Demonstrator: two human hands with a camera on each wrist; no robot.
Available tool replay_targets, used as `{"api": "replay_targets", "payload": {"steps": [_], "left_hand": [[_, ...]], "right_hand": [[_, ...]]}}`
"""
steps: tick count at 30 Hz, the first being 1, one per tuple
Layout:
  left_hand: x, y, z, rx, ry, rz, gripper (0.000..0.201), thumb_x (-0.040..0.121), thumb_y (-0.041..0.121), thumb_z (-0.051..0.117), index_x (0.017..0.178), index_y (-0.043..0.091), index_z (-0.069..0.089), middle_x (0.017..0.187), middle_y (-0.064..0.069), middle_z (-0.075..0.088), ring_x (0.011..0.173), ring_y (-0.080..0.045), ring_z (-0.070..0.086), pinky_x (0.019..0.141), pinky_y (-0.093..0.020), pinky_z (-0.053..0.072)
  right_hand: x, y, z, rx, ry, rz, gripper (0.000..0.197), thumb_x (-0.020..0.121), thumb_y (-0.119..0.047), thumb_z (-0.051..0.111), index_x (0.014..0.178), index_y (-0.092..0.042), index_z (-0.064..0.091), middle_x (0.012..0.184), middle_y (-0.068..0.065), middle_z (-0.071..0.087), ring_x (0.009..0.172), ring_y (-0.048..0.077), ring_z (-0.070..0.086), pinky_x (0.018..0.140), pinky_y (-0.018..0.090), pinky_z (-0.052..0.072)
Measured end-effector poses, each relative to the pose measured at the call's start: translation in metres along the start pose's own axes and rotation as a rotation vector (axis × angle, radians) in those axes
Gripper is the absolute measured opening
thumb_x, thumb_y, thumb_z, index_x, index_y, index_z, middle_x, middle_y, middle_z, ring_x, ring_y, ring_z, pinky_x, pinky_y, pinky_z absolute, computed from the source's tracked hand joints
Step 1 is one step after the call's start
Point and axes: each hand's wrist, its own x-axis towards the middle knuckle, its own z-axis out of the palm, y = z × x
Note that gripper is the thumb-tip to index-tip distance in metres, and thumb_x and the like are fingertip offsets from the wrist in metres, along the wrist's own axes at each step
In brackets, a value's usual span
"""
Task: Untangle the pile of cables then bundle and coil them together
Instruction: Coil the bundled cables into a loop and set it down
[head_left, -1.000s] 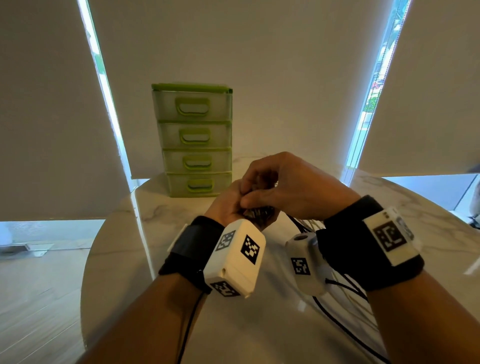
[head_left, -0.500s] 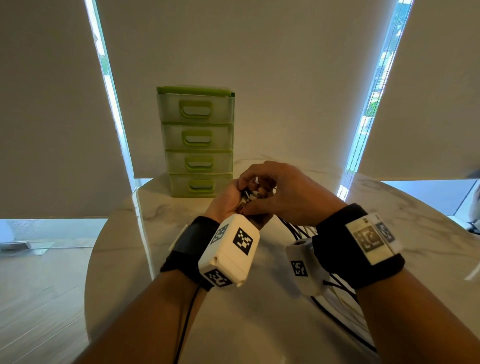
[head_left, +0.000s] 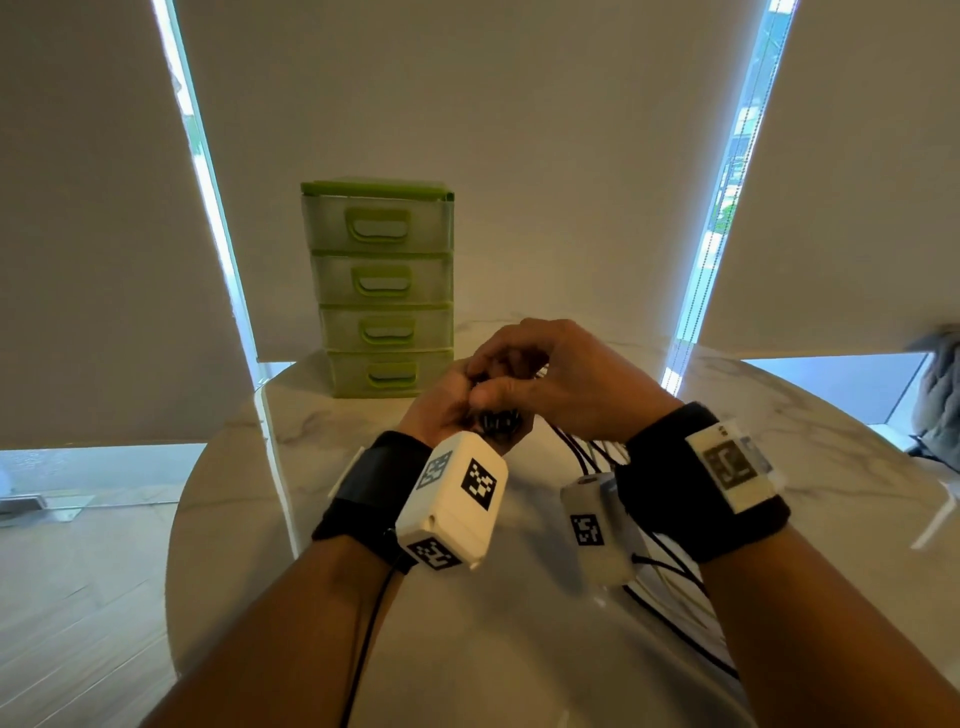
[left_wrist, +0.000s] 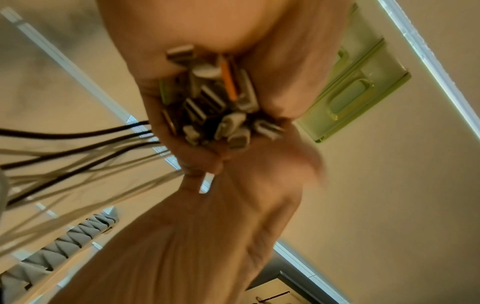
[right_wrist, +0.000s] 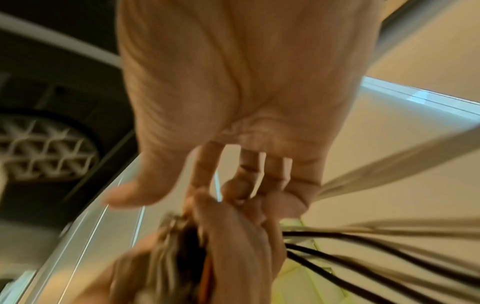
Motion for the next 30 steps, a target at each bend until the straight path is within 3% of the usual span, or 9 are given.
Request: {"api": "replay_targets", "payload": {"steps": [2, 4, 7, 10, 13, 18, 22, 25, 30], "left_hand": [[-0.002, 0.002, 0.004, -0.055, -0.032, -0.045, 0.028, 0.089, 0.019, 0.051, 0.067, 0.009, 0.066, 0.048, 0.004, 0.055, 0.045, -0.007, 0.055, 0.050, -0.020, 0.050], [-0.002, 0.003, 0.003, -0.112, -0.106, -0.094, 0.023, 0.083, 0.025, 0.056, 0.068, 0.009, 0.062, 0.042, 0.007, 0.046, 0.037, -0.005, 0.048, 0.046, -0.018, 0.048], [-0.001, 0.003, -0.003, -0.143, -0.231, -0.070, 0.017, 0.085, 0.025, 0.061, 0.077, 0.010, 0.059, 0.043, 0.008, 0.045, 0.038, -0.005, 0.048, 0.050, -0.019, 0.049], [0.000, 0.002, -0.007, -0.204, -0.302, -0.040, 0.019, 0.085, 0.024, 0.061, 0.078, 0.007, 0.066, 0.043, 0.007, 0.047, 0.040, -0.006, 0.050, 0.052, -0.022, 0.052], [-0.001, 0.002, -0.006, -0.254, -0.330, -0.014, 0.025, 0.091, 0.024, 0.055, 0.080, 0.005, 0.067, 0.043, 0.007, 0.046, 0.039, -0.006, 0.049, 0.052, -0.022, 0.051], [-0.005, 0.002, -0.002, -0.320, -0.420, -0.011, 0.015, 0.088, 0.021, 0.059, 0.086, 0.006, 0.059, 0.043, 0.005, 0.049, 0.039, -0.008, 0.051, 0.052, -0.024, 0.053], [-0.006, -0.004, 0.005, -0.313, -0.424, 0.024, 0.017, 0.090, 0.022, 0.055, 0.084, 0.006, 0.055, 0.042, 0.005, 0.048, 0.038, -0.007, 0.051, 0.051, -0.024, 0.053], [-0.008, -0.007, 0.006, -0.400, -0.538, -0.029, 0.013, 0.094, 0.017, 0.053, 0.091, 0.004, 0.055, 0.043, 0.001, 0.050, 0.041, -0.011, 0.053, 0.054, -0.027, 0.054], [-0.014, -0.011, 0.010, -0.438, -0.658, -0.016, 0.032, 0.094, 0.007, 0.051, 0.124, -0.003, 0.055, 0.048, -0.005, 0.055, 0.046, -0.017, 0.056, 0.060, -0.028, 0.054]], "right_hand": [[0.001, 0.006, -0.011, 0.058, 0.058, 0.026, 0.032, 0.087, -0.037, 0.065, 0.118, -0.035, 0.057, 0.092, -0.012, 0.059, 0.088, 0.002, 0.059, 0.080, 0.020, 0.046], [0.009, 0.012, -0.021, -0.068, 0.125, 0.115, 0.041, 0.089, -0.043, 0.061, 0.128, -0.039, 0.050, 0.121, -0.002, 0.052, 0.110, 0.010, 0.052, 0.093, 0.026, 0.042], [0.017, 0.014, -0.024, -0.057, -0.111, 0.278, 0.040, 0.096, -0.041, 0.051, 0.136, -0.035, 0.046, 0.138, 0.002, 0.048, 0.120, 0.016, 0.049, 0.103, 0.033, 0.039], [0.016, 0.015, -0.020, 0.183, -0.208, 0.343, 0.030, 0.100, -0.041, 0.043, 0.124, -0.028, 0.057, 0.116, 0.003, 0.059, 0.093, 0.016, 0.060, 0.077, 0.029, 0.055], [0.017, 0.019, -0.022, 0.261, -0.194, 0.363, 0.031, 0.099, -0.047, 0.043, 0.117, -0.029, 0.060, 0.094, 0.004, 0.054, 0.069, 0.012, 0.051, 0.060, 0.023, 0.049], [0.017, 0.022, -0.025, 0.309, -0.161, 0.414, 0.043, 0.094, -0.057, 0.042, 0.111, -0.021, 0.060, 0.078, 0.000, 0.050, 0.052, 0.007, 0.043, 0.047, 0.020, 0.042], [0.015, 0.027, -0.025, 0.317, -0.149, 0.479, 0.046, 0.092, -0.061, 0.042, 0.090, -0.015, 0.052, 0.069, -0.002, 0.047, 0.047, 0.009, 0.038, 0.046, 0.022, 0.036], [0.016, 0.022, -0.023, 0.264, -0.107, 0.475, 0.046, 0.093, -0.061, 0.041, 0.085, -0.016, 0.049, 0.066, -0.003, 0.044, 0.048, 0.008, 0.033, 0.046, 0.022, 0.032], [0.013, 0.013, -0.016, 0.242, -0.081, 0.422, 0.042, 0.098, -0.051, 0.038, 0.089, -0.013, 0.051, 0.063, -0.002, 0.040, 0.052, 0.012, 0.030, 0.048, 0.025, 0.029]]}}
